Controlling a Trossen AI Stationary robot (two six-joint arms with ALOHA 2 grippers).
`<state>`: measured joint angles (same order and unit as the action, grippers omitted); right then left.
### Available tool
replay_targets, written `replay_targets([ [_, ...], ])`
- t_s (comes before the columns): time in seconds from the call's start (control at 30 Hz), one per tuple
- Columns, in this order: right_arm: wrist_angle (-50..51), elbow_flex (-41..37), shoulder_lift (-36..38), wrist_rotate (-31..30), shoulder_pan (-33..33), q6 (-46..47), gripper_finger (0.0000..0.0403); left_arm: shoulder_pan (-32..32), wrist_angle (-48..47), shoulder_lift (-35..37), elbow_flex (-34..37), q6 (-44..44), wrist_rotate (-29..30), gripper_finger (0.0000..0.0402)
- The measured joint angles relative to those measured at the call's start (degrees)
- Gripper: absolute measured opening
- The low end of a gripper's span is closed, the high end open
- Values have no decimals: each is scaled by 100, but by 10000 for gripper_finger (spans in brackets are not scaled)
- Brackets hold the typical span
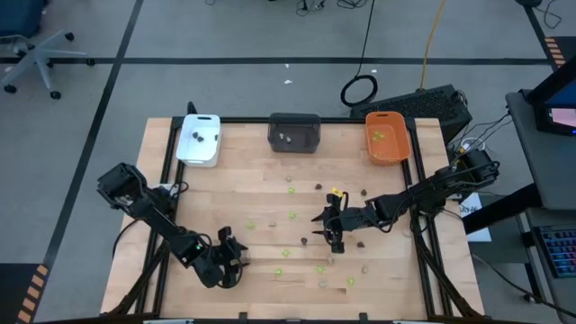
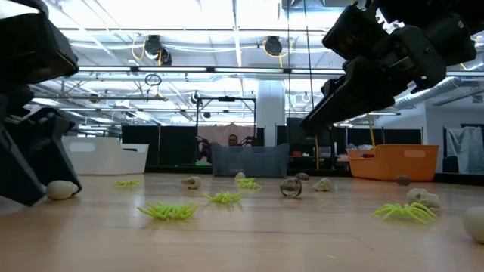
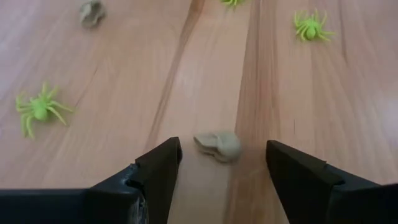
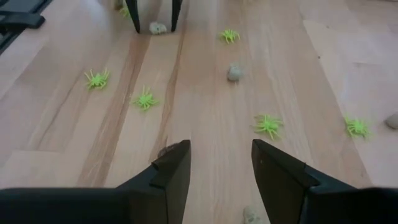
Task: Sort Halloween decoration
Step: Put the white toy skull into the black bin
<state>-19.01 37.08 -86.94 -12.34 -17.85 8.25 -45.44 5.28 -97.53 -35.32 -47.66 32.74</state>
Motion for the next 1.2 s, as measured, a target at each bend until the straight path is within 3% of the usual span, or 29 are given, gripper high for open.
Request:
replay_targets([
  [0.13,22,0,0,9,0,0,155,19,23,-133,-14,154,257,242],
  [0.37,36,0,0,9,0,0,155,69,-90,-90,-10,1173,496,242],
  [0.73,37,0,0,11,0,-10,155,54,-139,-82,-3,355,118,232],
  [1.2,40,0,0,12,1,-3,155,41,-105,-86,-8,1079,-123,34],
])
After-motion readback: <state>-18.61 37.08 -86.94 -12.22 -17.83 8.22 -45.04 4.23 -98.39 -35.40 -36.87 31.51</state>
